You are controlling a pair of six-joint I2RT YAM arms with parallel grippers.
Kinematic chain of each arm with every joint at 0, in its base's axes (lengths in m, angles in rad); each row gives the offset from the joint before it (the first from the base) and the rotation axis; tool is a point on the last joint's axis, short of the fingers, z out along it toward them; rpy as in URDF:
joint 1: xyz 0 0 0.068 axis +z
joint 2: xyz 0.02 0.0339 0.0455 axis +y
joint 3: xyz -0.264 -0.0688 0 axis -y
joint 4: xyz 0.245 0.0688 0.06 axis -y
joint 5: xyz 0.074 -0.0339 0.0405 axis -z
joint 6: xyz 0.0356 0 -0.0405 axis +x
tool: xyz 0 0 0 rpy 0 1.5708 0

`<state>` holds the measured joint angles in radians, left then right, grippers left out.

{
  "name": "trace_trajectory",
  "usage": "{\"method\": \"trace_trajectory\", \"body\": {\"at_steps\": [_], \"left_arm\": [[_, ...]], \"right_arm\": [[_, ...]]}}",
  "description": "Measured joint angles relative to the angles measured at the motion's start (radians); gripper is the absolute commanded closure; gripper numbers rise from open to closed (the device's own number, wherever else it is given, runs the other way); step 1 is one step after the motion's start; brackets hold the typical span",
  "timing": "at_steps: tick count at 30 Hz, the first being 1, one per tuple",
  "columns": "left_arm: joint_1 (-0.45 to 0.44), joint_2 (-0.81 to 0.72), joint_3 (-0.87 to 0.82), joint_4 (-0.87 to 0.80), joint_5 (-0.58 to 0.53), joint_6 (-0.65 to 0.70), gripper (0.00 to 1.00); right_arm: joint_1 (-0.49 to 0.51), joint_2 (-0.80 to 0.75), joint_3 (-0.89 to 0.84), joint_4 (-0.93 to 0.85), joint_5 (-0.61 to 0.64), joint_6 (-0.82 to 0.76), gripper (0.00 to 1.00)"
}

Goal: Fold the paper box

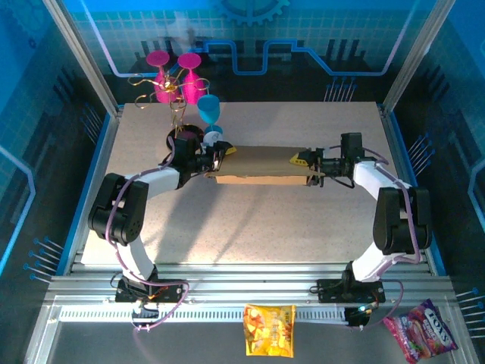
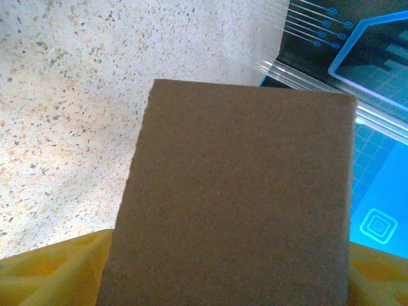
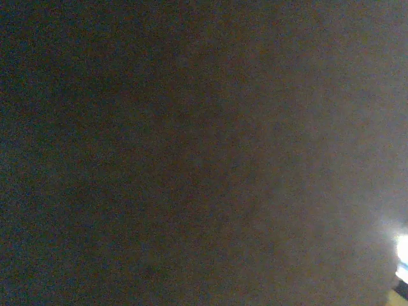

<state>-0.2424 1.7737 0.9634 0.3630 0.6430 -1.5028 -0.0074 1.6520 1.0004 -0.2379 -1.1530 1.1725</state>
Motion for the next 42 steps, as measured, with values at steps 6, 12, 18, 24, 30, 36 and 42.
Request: {"method": "trace_trajectory", "body": {"at_steps": [6, 12, 18, 24, 30, 36, 42], "left_arm": [[0.000, -0.004, -0.022, 0.021, -0.019, -0.034, 0.53], [-0.023, -0.082, -0.026, -0.101, -0.076, -0.116, 0.67], [-0.030, -0.185, -0.018, -0.273, -0.120, -0.168, 0.70], [-0.021, -0.199, -0.023, -0.378, -0.114, -0.227, 0.71], [0.032, -0.227, -0.055, -0.542, -0.116, -0.223, 0.71], [0.106, -0.264, -0.106, -0.652, -0.110, -0.227, 0.71], [0.166, -0.283, -0.116, -0.719, -0.085, -0.226, 0.71]], "right_arm": [[0.000, 0.052, 0.002, 0.013, -0.032, 0.032, 0.47], [0.002, 0.066, 0.097, -0.131, 0.036, -0.089, 0.21], [0.002, 0.055, 0.239, -0.377, 0.156, -0.265, 0.15], [-0.032, -0.007, 0.274, -0.514, 0.264, -0.339, 0.15], [-0.069, -0.081, 0.369, -0.555, 0.357, -0.420, 0.19], [-0.021, -0.173, 0.384, -0.562, 0.549, -0.614, 0.42], [0.130, -0.294, 0.273, -0.499, 0.734, -0.874, 0.51]]}}
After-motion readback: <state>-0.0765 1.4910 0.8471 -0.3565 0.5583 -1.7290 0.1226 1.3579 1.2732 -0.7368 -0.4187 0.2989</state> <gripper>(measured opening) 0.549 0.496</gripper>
